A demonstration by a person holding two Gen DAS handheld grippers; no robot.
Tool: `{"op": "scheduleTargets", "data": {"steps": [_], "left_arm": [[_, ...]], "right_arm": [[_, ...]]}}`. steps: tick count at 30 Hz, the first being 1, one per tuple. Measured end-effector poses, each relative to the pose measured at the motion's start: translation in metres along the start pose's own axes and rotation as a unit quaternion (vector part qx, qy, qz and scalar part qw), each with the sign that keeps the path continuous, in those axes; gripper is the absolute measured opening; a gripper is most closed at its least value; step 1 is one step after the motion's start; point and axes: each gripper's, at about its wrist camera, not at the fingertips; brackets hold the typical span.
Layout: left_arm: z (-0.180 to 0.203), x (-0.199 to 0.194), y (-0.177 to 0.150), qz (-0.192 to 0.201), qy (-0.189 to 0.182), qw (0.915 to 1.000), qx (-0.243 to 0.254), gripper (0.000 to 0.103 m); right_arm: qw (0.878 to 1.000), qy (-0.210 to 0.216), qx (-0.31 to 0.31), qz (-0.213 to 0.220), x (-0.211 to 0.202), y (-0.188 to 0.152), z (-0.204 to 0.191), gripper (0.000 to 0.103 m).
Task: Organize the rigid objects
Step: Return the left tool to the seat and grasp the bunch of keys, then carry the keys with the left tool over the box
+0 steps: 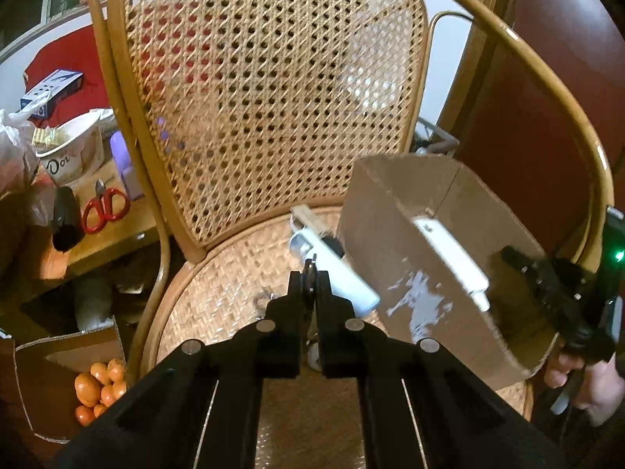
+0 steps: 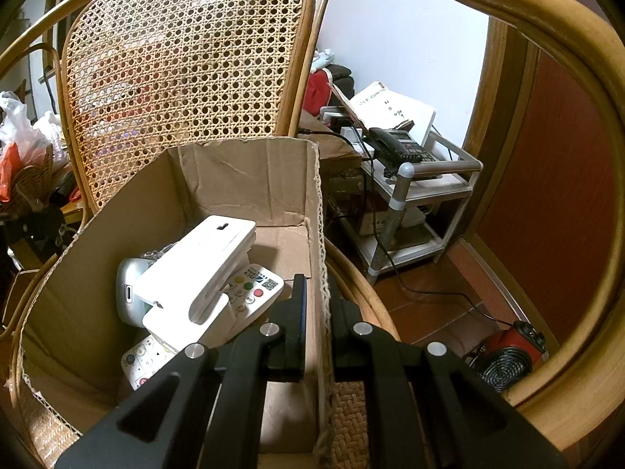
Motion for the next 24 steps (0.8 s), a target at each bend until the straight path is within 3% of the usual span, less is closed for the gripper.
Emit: {"op": "scheduleTargets", "data": {"steps": [10, 15, 18, 24], "left_arm": [[0.021, -0.018, 0.020, 0.027, -0.039, 0.9989, 0.000, 0.005], [0.034, -0.030, 0.030, 0.027, -0.100, 0.9945, -0.016, 0.005], [0.049, -0.037, 0.034, 0.039, -0.098, 0.9945, 0.001, 0.005], [0.079, -0.045, 0.040, 0.045, -0.138, 0.9893, 0.016, 0.005]], "right_arm": [[1.000, 0.000, 0.000, 0.000, 0.000, 0.000, 0.000, 0.011], [1.000, 0.000, 0.001, 0.000, -0.001, 0.000, 0.001, 0.011], [1.000, -0.001, 0.001, 0.001, -0.001, 0.000, 0.001, 0.011], [1.000, -0.001, 0.001, 0.001, -0.001, 0.000, 0.002, 0.011]]}}
Point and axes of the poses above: each gripper's, at about its wrist camera, not at the fingertips, and x roughly the way its jaws point, z to its right, y to its top, and after that the axes turned 7 degrees about -x, right-handed
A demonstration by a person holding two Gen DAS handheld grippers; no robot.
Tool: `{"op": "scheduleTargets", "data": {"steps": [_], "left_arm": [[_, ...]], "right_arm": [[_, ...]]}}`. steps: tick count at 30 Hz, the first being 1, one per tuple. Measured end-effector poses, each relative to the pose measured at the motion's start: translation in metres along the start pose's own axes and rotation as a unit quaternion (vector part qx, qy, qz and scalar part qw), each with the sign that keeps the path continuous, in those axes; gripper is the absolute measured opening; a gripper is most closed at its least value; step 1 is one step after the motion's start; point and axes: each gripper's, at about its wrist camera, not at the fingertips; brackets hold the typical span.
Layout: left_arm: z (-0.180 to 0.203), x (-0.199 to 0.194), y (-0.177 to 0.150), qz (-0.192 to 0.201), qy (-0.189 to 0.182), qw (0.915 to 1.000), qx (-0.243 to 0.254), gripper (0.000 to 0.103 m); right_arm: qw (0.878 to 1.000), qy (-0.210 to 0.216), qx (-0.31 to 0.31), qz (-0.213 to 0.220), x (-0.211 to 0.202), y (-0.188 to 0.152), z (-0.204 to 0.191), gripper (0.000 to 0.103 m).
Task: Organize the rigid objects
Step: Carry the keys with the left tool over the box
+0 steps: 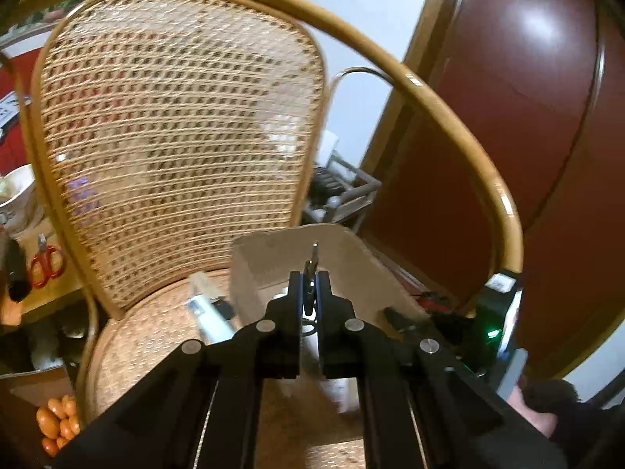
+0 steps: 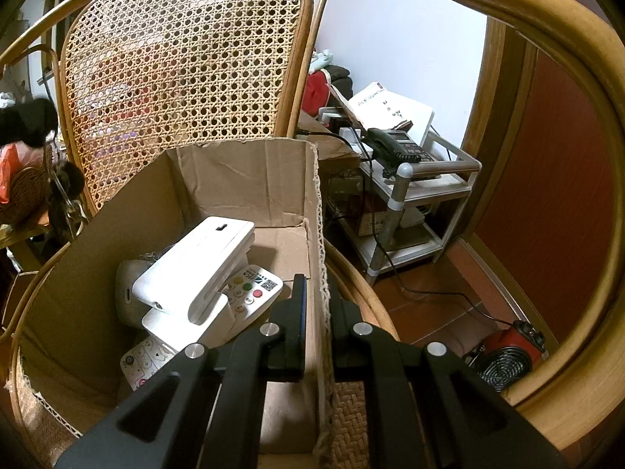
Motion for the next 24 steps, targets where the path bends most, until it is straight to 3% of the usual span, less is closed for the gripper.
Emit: {"op": "scheduleTargets", "data": {"steps": [9, 24], "left_arm": [[0.038, 0.025, -0.012, -0.033, -0.035, 0.9985, 0.028, 0.005], [0.053, 0.052, -0.037, -0.079, -0.042, 0.9947, 0.050, 0.005]], "right_arm": [[1.000, 0.000, 0.000, 0.000, 0.000, 0.000, 0.000, 0.011], [1.000, 0.000, 0.000, 0.000, 0.000, 0.000, 0.000, 0.011]]}}
Point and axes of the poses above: each gripper's, at about its wrist camera, not at the fingertips, and x roughly the way its jaws point, z to its right, y to its top, and after that the axes turned 7 degrees about -x, right-handed
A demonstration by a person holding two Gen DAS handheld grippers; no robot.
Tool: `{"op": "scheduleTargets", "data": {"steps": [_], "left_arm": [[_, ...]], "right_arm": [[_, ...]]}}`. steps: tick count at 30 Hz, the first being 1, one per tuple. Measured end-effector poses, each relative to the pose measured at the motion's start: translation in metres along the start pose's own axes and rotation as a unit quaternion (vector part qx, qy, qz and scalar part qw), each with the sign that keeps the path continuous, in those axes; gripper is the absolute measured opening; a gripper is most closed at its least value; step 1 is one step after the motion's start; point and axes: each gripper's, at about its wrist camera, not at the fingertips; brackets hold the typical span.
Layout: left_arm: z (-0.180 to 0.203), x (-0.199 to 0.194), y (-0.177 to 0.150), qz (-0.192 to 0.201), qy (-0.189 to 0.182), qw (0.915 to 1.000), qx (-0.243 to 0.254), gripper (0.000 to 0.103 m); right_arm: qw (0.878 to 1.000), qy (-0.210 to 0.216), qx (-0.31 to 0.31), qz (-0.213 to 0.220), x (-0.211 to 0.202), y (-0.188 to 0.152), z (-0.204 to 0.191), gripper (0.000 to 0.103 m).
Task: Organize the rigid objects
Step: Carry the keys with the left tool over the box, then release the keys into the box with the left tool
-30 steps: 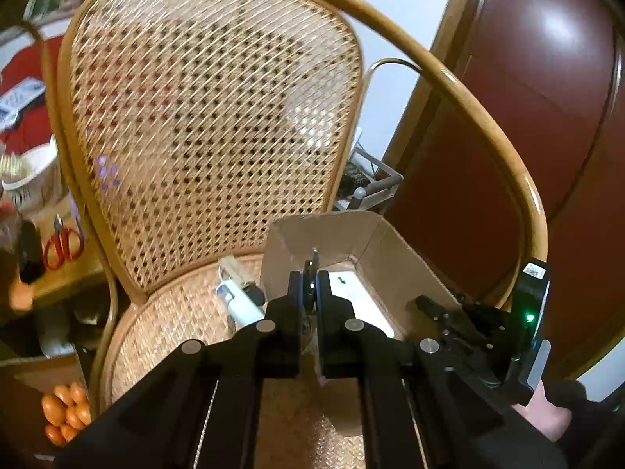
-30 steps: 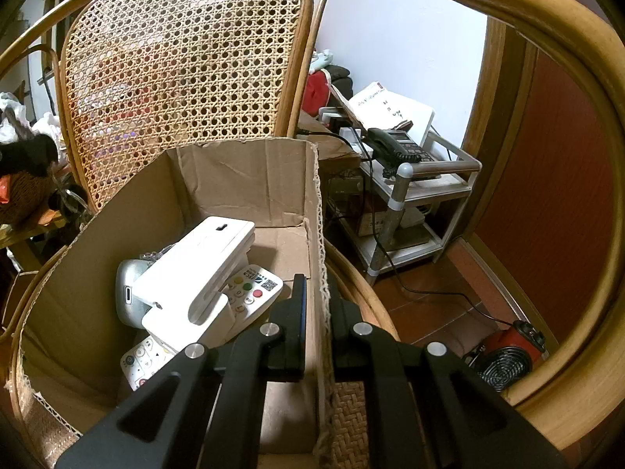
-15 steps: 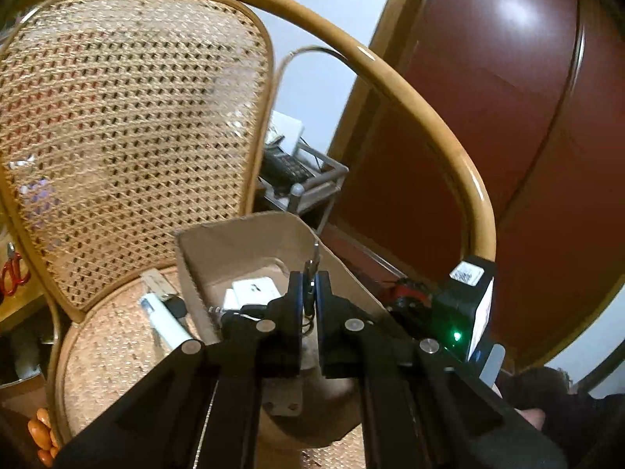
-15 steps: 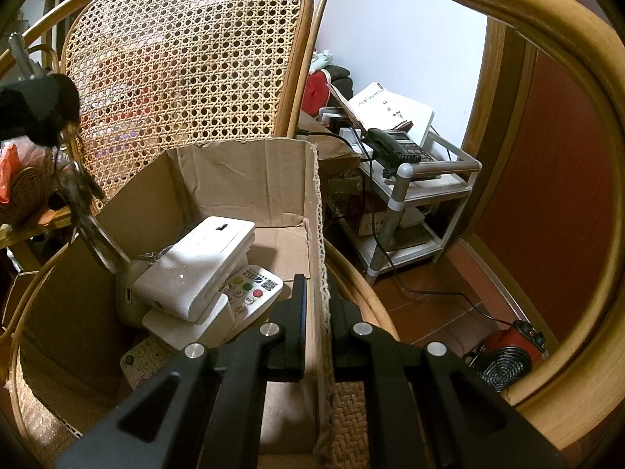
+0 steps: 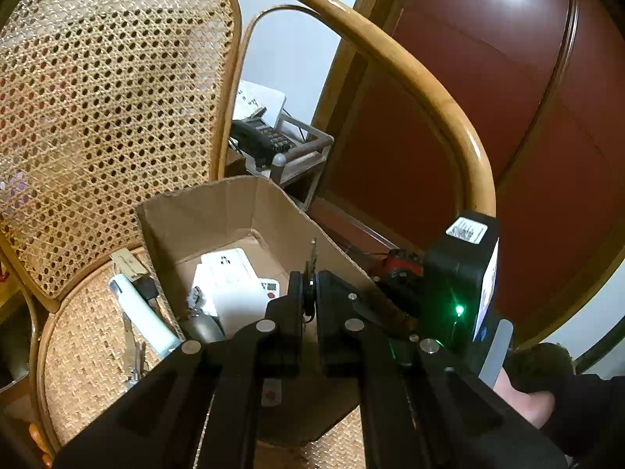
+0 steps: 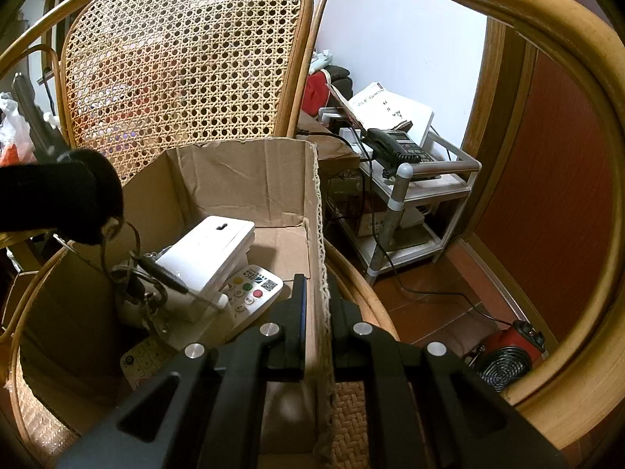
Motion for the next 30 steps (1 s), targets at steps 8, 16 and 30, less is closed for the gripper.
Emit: {"op": "scheduleTargets", "data": {"steps": [8, 16, 30], "left_arm": [[0.000, 0.024, -0.009, -0.030, 0.025, 0.9992, 0.010, 0.005], [-0.007, 0.046, -0.016, -0.051, 0.078, 0.9956, 0.014, 0.005], [0.004, 0.073, -0.020, -0.026, 0.183, 0.9811, 0.059, 0.012]], "right_arm": [[1.000, 0.000, 0.000, 0.000, 0.000, 0.000, 0.000, 0.011], [1.000, 0.000, 0.000, 0.000, 0.000, 0.000, 0.000, 0.011], [1.000, 0.001, 0.005, 0.001, -0.003, 0.000, 0.004, 0.011]]}}
Point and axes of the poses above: each gripper's, at about its wrist camera, not at the fingertips, and x roughly the way its jaws point, z to its right, y to its top, and after that the axes turned 7 degrees about -x, right-handed
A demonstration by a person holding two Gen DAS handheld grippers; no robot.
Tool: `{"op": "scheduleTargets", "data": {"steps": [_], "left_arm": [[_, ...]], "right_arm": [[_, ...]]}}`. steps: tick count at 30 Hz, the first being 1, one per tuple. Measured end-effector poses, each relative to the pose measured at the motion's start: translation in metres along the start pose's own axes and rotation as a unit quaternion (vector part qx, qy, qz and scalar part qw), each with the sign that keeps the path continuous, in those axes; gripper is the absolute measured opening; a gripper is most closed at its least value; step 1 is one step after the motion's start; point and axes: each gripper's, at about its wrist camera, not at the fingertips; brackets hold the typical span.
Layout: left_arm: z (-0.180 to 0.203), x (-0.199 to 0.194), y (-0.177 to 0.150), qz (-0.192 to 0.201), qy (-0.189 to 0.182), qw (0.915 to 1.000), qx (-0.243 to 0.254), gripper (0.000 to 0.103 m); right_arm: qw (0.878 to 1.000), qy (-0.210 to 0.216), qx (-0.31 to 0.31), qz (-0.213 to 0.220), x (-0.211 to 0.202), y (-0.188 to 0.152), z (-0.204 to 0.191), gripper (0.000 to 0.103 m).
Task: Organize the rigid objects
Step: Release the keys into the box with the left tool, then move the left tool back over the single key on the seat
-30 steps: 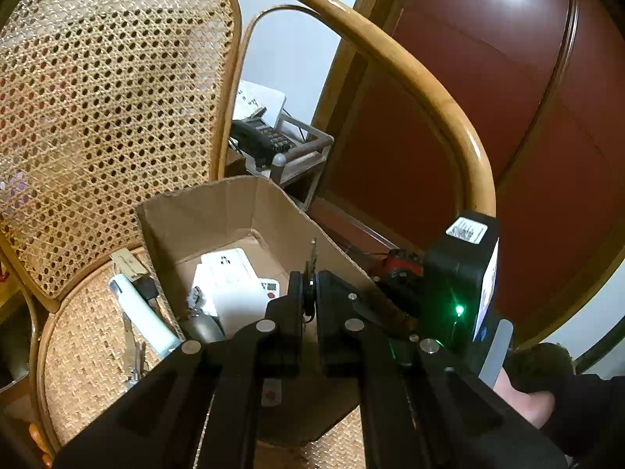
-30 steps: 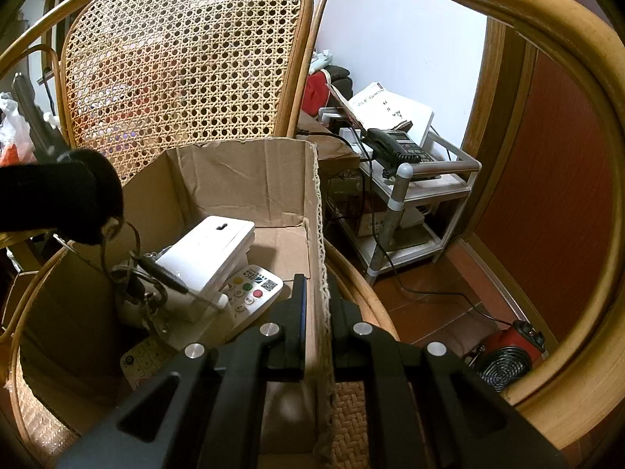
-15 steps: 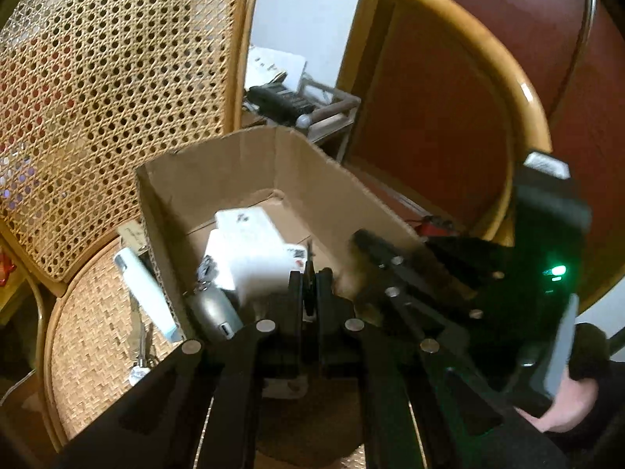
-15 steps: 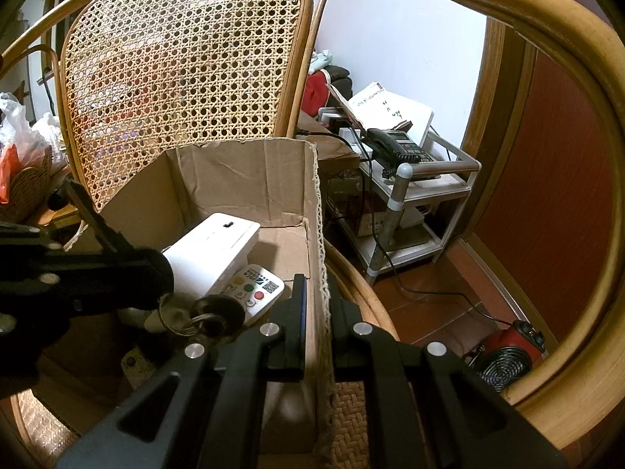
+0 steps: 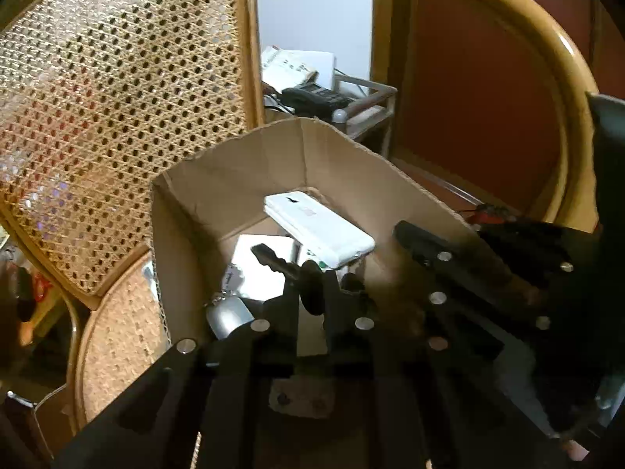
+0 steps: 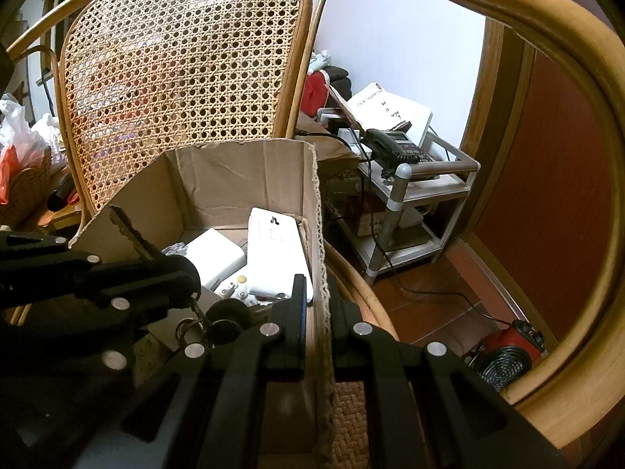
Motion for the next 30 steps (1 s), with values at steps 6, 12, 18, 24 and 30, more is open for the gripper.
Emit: {"op": "scheduleTargets", "data": {"steps": [6, 12, 18, 24, 30], "left_arm": [[0.001, 0.005, -0.001, 0.003, 0.015, 0.9997, 0.017, 0.013], [0.003, -0.001, -0.005, 0.003, 0.012, 0.9996, 0.026, 0.014], [-0.005, -0.012, -0.004, 0.031, 0.060, 0.9973, 0.028, 0.062], [-0.011, -0.028, -0.004, 0.051, 0.055, 0.9962, 0.045, 0.088], [-0.037, -0.048, -0.003, 0.073, 0.063, 0.9950, 0.026, 0.098]], "right_arm": [[1.000, -0.002, 0.001, 0.001, -0.002, 0.001, -0.001, 0.011], [1.000, -0.001, 0.000, 0.000, -0.002, 0.001, -0.001, 0.011], [1.000, -0.001, -0.001, 0.000, -0.002, 0.002, -0.002, 0.011], [1.000, -0.001, -0.002, 0.000, -0.001, 0.002, -0.002, 0.011], [1.000, -0.002, -0.002, 0.000, -0.001, 0.002, -0.003, 0.011]]}}
Point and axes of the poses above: each gripper's, at about its wrist camera, not at the fingertips, and x roughly the way its jaws point, z to its right, y to its top, and after that the axes turned 7 degrees about -x, right-handed
